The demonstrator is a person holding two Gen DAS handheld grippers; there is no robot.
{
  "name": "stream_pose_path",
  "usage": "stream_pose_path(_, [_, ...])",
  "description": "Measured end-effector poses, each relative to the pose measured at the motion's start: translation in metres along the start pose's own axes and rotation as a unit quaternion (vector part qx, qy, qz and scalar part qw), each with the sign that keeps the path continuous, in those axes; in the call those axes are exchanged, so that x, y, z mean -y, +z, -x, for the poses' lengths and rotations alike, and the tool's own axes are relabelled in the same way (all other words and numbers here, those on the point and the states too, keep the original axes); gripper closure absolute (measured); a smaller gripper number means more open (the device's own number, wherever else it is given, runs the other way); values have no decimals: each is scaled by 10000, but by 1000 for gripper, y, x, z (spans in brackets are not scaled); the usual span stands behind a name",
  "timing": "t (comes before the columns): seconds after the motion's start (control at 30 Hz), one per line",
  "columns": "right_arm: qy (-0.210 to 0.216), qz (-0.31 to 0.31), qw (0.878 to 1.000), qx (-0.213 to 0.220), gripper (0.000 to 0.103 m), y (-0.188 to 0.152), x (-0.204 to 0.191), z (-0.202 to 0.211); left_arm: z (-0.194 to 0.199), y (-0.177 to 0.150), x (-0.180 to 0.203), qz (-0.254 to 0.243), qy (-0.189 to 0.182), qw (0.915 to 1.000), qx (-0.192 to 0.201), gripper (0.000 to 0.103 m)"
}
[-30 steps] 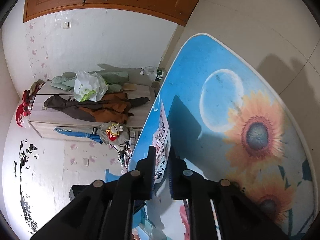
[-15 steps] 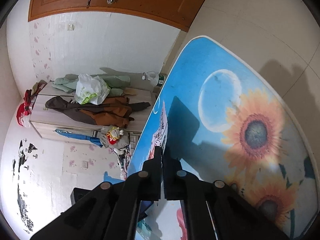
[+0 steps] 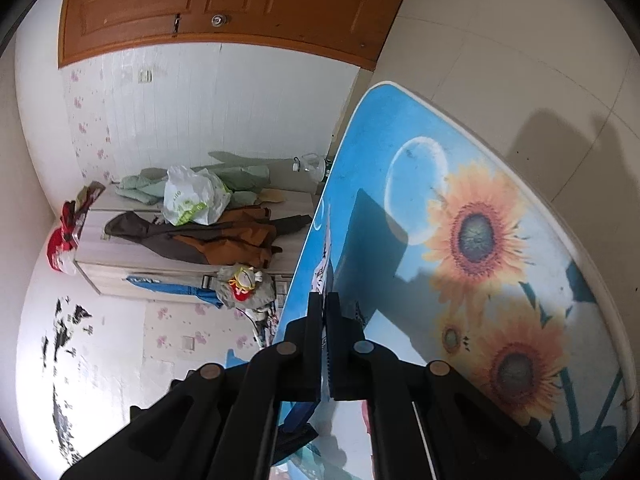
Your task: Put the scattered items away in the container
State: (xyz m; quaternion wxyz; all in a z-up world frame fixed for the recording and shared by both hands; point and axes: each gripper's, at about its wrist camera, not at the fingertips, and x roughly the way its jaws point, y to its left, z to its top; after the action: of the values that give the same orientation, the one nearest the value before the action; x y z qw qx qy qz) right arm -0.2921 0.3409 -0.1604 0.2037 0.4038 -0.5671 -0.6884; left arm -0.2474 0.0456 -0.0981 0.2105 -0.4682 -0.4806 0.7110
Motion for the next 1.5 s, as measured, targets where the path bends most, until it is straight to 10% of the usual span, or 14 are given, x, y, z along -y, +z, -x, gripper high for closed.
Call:
stream_pose_path(0.43, [275, -265, 9992, -86, 101, -1, 6, 0, 0, -2, -1, -186, 134, 9997, -6, 7])
stream_pose_path(0.6, [165, 22, 9998, -112, 101, -2, -4, 1, -15, -2, -7, -230, 331, 9987, -307, 86])
stream_pose_path(1.17, [206, 259, 9994, -131, 101, -15, -8, 5, -16, -10, 3, -1149, 401, 9926, 53, 97])
stream_pose_path(1.5, [480, 565, 9972, 63, 101, -25, -25, 28, 1, -12, 11, -1227, -202, 9916, 355, 99])
